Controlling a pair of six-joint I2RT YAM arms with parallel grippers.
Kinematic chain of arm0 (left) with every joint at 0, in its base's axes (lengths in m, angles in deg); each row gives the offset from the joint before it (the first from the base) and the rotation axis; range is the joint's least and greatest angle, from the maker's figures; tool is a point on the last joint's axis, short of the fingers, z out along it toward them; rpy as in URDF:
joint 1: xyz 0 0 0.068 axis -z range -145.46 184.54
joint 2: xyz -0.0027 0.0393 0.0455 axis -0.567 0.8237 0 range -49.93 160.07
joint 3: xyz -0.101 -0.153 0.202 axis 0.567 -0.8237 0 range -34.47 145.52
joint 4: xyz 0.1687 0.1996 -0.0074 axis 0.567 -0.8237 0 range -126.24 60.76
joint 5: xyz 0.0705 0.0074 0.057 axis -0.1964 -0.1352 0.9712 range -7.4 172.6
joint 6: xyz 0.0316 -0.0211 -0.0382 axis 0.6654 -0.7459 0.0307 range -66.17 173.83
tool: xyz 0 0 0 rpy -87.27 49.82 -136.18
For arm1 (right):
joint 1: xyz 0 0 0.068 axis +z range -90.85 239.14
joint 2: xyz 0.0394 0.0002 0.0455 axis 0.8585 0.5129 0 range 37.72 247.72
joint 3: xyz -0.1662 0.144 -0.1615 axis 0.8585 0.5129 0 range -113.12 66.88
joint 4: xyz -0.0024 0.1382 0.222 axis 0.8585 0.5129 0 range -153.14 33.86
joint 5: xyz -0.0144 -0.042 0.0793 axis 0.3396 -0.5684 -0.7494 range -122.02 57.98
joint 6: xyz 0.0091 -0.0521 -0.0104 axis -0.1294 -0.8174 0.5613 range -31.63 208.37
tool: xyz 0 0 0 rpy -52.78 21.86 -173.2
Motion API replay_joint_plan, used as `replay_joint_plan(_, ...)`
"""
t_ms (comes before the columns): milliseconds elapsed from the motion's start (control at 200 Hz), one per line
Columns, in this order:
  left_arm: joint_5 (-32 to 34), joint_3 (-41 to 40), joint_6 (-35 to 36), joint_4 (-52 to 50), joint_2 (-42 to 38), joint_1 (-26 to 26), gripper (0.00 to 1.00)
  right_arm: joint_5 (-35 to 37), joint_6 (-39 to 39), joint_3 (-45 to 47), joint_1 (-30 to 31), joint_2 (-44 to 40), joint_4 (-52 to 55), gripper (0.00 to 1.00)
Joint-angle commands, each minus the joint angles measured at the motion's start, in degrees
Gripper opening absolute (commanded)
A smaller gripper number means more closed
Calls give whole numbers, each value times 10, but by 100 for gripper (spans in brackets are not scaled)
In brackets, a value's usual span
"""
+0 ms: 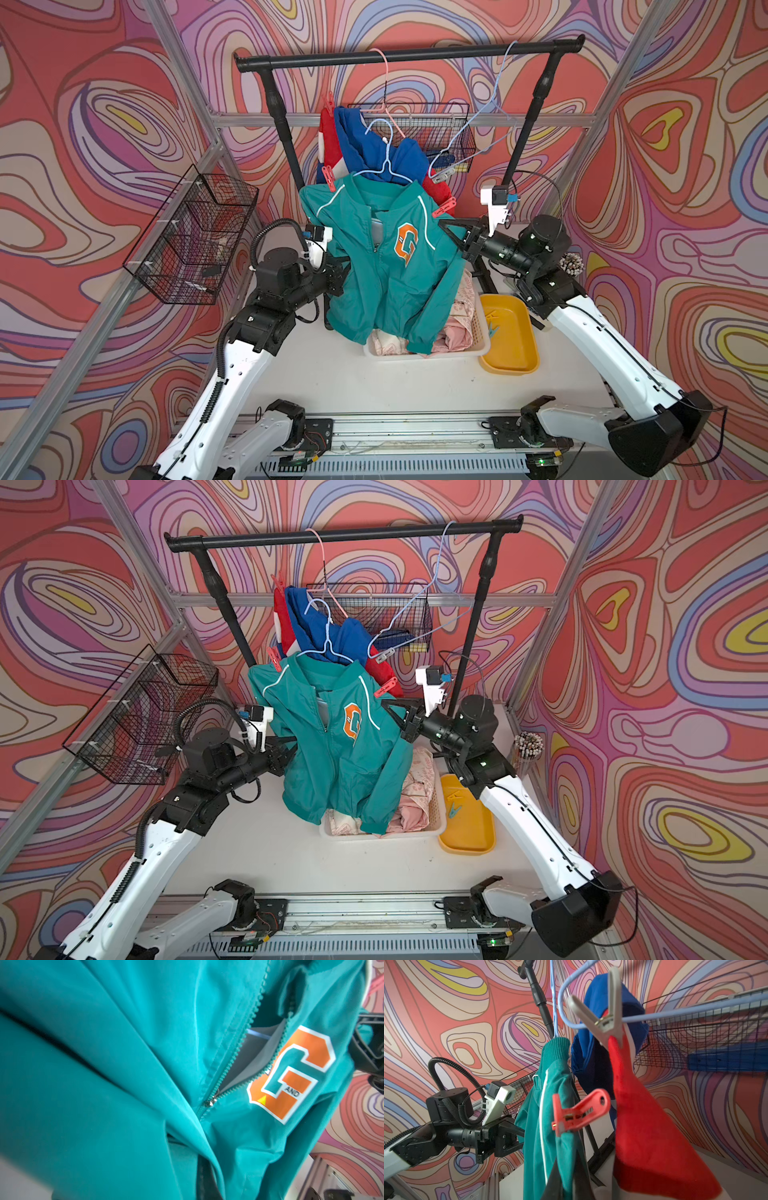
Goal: Remove the clothespins securing jackets to the hanger
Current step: Adjust the jacket in the basket.
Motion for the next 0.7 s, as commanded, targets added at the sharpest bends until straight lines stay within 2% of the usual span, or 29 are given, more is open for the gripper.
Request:
replay_joint_plan(0, -4, -9, 3, 18, 14, 42, 0, -36, 44, 5, -37, -19, -91, 0)
replay_joint_plan(110, 9, -19, -3, 58, 35, 88, 0, -60, 50, 7, -55, -18, -101, 0)
replay_joint_plan(265, 36, -34, -11, 91, 79, 140, 0, -68, 21, 17, -57, -43, -77, 0)
replay_joint_plan(506, 54, -63, -33, 157, 135, 183, 0, -59, -8, 50, -58, -101, -19, 0)
replay_joint_plan(696, 67, -118, -58, 210, 149, 189, 0, -52, -3, 112, -57, -133, -2, 0)
